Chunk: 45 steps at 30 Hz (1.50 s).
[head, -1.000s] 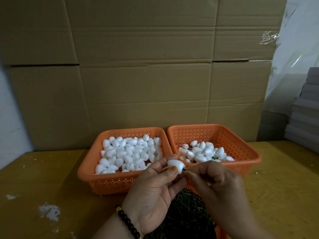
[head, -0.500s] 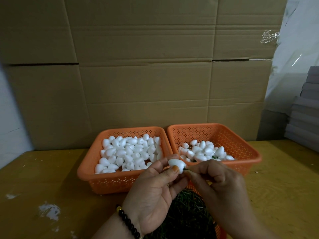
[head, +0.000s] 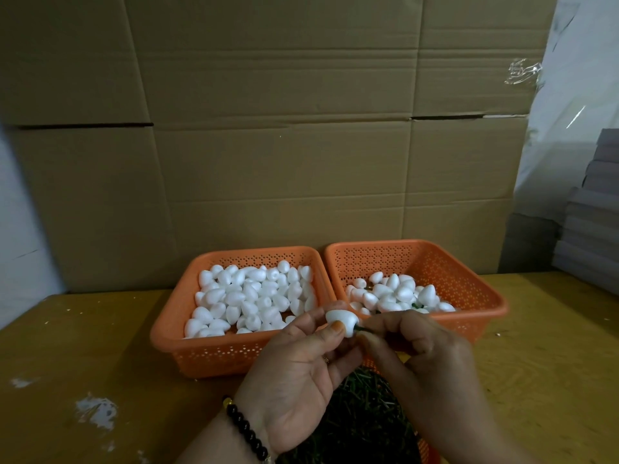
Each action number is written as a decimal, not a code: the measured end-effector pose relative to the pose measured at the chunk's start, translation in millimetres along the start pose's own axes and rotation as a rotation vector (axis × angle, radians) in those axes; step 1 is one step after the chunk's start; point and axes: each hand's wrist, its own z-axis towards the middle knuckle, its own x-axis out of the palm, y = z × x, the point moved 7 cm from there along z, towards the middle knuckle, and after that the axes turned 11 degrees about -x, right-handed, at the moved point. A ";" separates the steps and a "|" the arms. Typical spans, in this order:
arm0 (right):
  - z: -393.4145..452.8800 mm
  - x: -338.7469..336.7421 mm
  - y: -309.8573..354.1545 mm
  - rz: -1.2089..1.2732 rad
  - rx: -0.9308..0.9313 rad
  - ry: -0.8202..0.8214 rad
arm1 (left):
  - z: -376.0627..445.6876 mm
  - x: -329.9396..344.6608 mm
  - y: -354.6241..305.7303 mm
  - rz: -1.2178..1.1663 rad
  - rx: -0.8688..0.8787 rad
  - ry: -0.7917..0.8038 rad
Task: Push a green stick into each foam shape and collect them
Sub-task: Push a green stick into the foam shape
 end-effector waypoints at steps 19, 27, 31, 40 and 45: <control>-0.9 4.6 -5.3 0.083 -0.006 0.053 | -0.3 0.4 4.8 -0.020 -0.063 0.075; -0.7 11.1 -4.6 0.101 -0.015 0.088 | -1.1 7.0 14.3 0.004 -0.153 0.184; -0.5 10.3 -3.5 0.104 -0.017 0.094 | -2.3 9.1 14.9 0.016 -0.161 0.202; 0.6 10.9 -7.7 0.096 0.025 0.211 | 2.4 -1.9 13.4 0.210 -0.067 -0.005; 5.3 -0.7 -27.3 0.071 0.134 0.157 | -0.1 -4.6 2.5 0.291 0.030 -0.112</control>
